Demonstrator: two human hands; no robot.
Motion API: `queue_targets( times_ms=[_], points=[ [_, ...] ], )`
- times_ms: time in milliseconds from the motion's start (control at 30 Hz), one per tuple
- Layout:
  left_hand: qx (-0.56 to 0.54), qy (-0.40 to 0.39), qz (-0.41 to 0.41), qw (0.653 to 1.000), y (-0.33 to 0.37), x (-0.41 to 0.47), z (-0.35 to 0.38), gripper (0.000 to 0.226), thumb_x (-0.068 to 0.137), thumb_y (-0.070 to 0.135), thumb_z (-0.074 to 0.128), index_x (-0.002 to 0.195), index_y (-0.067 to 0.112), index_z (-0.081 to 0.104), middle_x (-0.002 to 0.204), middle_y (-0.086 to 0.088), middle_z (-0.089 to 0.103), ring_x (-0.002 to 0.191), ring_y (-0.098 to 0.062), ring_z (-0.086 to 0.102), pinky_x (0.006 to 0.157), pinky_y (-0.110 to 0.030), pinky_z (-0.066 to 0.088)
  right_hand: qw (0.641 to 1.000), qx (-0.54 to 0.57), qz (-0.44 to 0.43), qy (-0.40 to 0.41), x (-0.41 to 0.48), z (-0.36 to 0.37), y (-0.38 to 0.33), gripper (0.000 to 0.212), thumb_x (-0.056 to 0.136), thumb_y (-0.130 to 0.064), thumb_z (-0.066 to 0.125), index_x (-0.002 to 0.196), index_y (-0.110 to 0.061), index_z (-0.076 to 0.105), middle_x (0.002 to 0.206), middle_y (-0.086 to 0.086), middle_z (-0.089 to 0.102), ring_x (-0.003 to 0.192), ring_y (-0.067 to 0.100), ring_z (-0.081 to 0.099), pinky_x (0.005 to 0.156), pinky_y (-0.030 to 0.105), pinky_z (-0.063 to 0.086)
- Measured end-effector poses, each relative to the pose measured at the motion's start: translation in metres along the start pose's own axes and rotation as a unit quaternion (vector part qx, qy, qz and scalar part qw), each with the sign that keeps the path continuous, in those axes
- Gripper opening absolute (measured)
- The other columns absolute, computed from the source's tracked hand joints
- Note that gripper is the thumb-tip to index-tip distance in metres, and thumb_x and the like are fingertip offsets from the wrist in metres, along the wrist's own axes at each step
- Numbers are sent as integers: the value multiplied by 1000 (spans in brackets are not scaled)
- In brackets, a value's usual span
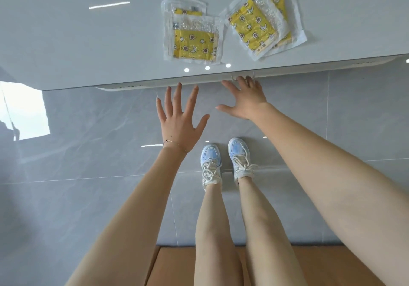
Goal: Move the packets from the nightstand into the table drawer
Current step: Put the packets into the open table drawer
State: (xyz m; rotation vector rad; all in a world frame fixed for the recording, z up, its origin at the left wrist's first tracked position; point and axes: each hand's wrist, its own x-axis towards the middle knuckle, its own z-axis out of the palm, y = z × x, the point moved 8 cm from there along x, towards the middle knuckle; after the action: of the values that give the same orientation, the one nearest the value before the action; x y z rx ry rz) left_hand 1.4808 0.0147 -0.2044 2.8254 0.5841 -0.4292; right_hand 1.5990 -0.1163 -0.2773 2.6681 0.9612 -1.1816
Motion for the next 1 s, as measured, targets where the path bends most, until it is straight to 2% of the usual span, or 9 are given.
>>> queue_targets(
  times_ms=[167,267,500,533,633,700,833,933,1000],
  points=[
    [0,30,16,999,5,-16,-10,67,90,59,40,148,29,24,154,-13,24,143,-36,18,115,-56,9,999,21,-1,-34,-34,27,-2,81,84,-76,32,151,-39,6,159,7,9,147,32,5,117,52,4],
    [-8,24,4,1000,6,-23,-11,66,90,60,36,148,31,20,156,-11,21,144,-35,16,115,-54,6,998,36,-3,-55,-56,46,-8,79,85,-75,32,151,-41,5,159,8,10,147,33,4,117,51,2],
    [7,-29,-9,1000,2,-34,5,65,89,63,26,147,36,18,154,-10,24,143,-35,18,113,-57,0,995,10,-27,-96,-103,88,-14,80,83,-76,34,151,-40,10,156,9,19,143,33,18,118,50,6],
    [3,-33,-11,999,2,-35,7,64,89,62,26,147,35,21,153,-10,26,142,-35,20,113,-59,1,994,12,-24,-103,-109,92,-16,83,81,-79,31,151,-40,11,154,10,22,141,33,21,118,50,8],
    [-10,-40,-16,999,2,-41,12,63,88,60,28,145,32,30,150,-12,33,140,-37,25,112,-61,6,994,39,10,-100,-120,97,-23,101,60,-85,6,147,-37,24,145,10,39,133,32,33,114,44,20],
    [-14,-49,-20,998,3,-45,15,64,88,60,28,145,31,32,149,-12,33,140,-37,25,112,-61,7,995,60,29,-80,-125,99,-26,103,56,-84,2,141,-34,34,141,7,45,131,30,38,109,40,25],
    [-25,-51,-26,998,1,-46,13,63,88,58,29,145,31,33,149,-11,33,140,-36,26,111,-63,6,993,60,38,-92,-133,105,-29,100,58,-85,4,142,-38,30,146,5,40,134,30,34,109,43,27],
    [-28,-46,-33,998,-9,-38,1,63,88,58,29,146,32,30,150,-10,31,141,-35,24,110,-64,4,990,64,39,-118,-139,101,-29,82,74,-83,25,143,-39,27,145,4,39,133,29,34,107,45,28],
    [-29,-36,-40,998,-15,-30,-13,63,89,58,30,146,33,28,151,-10,30,141,-34,22,112,-62,4,990,73,13,-119,-149,93,-36,77,79,-77,34,144,-37,29,140,4,44,129,29,39,103,44,34]
  ],
)
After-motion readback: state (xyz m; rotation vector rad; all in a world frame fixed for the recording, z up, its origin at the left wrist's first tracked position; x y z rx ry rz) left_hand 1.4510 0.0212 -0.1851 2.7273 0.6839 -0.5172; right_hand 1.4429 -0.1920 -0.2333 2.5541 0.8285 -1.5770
